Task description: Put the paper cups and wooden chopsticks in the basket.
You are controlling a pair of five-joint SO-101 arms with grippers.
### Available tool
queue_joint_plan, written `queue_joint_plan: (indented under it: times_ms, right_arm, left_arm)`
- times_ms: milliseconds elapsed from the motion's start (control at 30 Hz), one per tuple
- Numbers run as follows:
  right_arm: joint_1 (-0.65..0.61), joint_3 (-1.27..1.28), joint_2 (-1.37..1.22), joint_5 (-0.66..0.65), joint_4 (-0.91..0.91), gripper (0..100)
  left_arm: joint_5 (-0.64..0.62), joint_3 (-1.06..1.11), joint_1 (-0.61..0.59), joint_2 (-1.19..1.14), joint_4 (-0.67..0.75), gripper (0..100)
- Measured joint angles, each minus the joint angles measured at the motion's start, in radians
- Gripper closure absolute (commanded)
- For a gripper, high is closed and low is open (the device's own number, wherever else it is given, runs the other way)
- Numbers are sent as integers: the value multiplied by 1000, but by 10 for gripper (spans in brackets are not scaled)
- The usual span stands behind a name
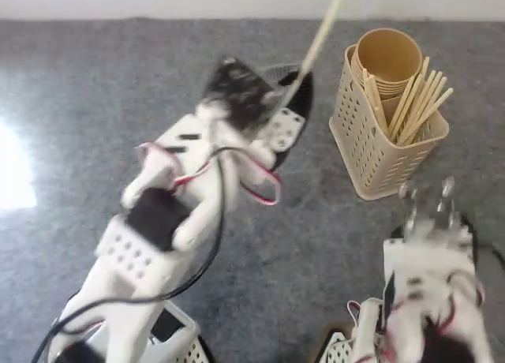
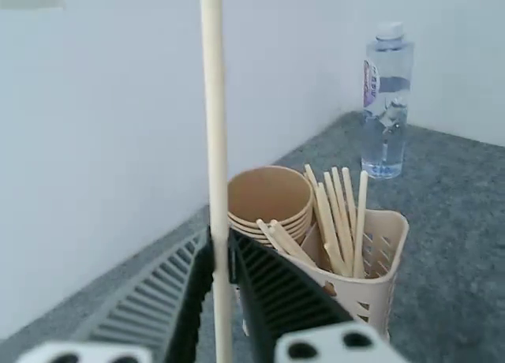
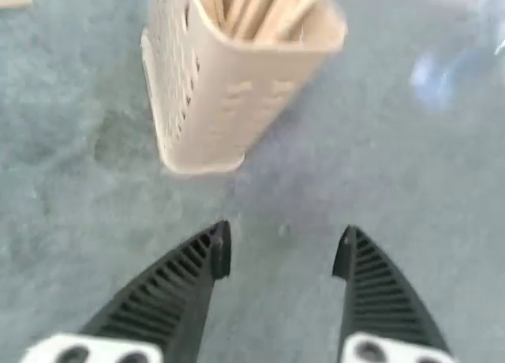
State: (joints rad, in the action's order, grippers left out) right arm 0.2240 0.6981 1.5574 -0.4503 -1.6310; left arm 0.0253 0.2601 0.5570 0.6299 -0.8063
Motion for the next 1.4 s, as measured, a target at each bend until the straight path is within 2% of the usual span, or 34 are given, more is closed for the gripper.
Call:
queue_joint_plan:
  times_ms: [100,367,500,633,800,1033,1200,1400]
  right_arm:
    - [3,40,91,-48,-2,775]
    - [0,94,98,-158,-41,775]
    - [23,110,98,-167,-48,775]
    - [63,160,98,-167,-48,775]
    - [137,169,98,-170,-48,775]
    - [169,190,98,-170,-48,775]
    - [169,192,98,-170,-48,775]
    - [169,192,98,-170,-48,775]
  left_arm:
    - [0,-5,38,-71,41,986]
    - [0,-5,95,-203,186,985]
    - [0,-5,97,-299,278,979]
    - [-54,-5,110,-394,342,920]
    - [-149,-5,120,-451,457,988]
    - [-110,-5,204,-463,562,987]
    - [-106,-5,207,-463,525,983]
    - [-92,-5,157,-402,175,848]
